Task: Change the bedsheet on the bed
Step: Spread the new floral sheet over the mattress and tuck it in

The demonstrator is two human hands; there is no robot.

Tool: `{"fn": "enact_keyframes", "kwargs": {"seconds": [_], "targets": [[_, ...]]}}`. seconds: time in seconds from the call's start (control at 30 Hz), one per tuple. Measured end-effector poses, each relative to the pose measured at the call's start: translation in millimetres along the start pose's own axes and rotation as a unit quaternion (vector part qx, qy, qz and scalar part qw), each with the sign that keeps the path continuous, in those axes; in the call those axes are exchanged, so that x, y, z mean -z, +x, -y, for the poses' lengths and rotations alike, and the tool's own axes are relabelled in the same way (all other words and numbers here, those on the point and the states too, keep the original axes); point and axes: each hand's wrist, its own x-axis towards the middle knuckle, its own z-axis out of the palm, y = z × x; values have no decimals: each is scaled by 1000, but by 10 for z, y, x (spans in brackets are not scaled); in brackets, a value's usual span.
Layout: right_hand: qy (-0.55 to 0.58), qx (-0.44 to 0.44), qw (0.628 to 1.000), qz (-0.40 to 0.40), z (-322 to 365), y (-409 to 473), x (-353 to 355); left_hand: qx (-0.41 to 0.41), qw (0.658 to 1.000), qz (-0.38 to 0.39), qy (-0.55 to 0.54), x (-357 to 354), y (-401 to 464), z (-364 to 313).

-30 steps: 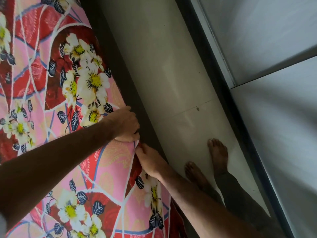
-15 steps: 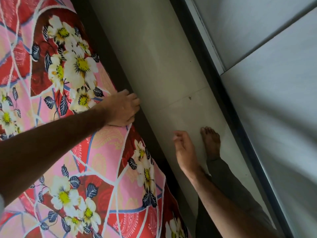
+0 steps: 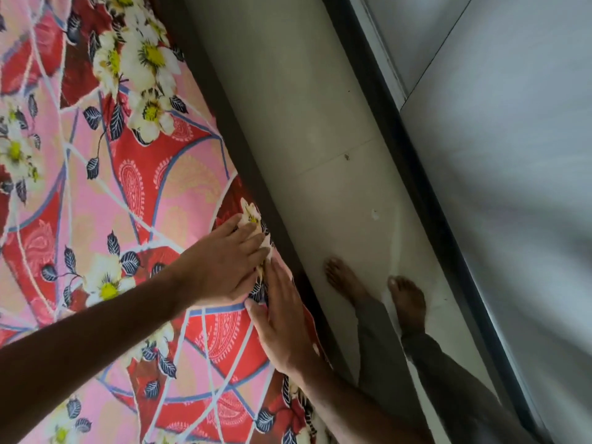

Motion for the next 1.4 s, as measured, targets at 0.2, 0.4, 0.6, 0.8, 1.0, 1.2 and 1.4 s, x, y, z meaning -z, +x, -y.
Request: {"fn": "enact_keyframes", "kwargs": {"seconds": [0.2, 0.4, 0.6, 0.8, 1.0, 1.2, 1.4], "targets": [[71, -17, 997, 4, -227, 206, -5, -11, 995, 73, 67, 69, 433, -90], [252, -104, 962, 33, -350, 301, 41, 3, 985, 144, 94, 234, 605, -189], [190, -207, 953, 114, -377, 369, 241, -43, 972, 206, 106, 55, 659, -179], [-35, -149, 981, 119, -203, 395, 205, -44, 977, 144, 149, 74, 591, -336], [-147, -71, 986, -21, -401, 152, 215, -39, 980, 143, 130, 8, 596, -342], [-24, -86, 987, -132, -768, -223, 1020, 15, 976, 72, 205, -147, 620, -500], [-148, 6, 979, -139, -805, -666, 1226, 105, 966, -26, 237, 101, 429, -730]]}}
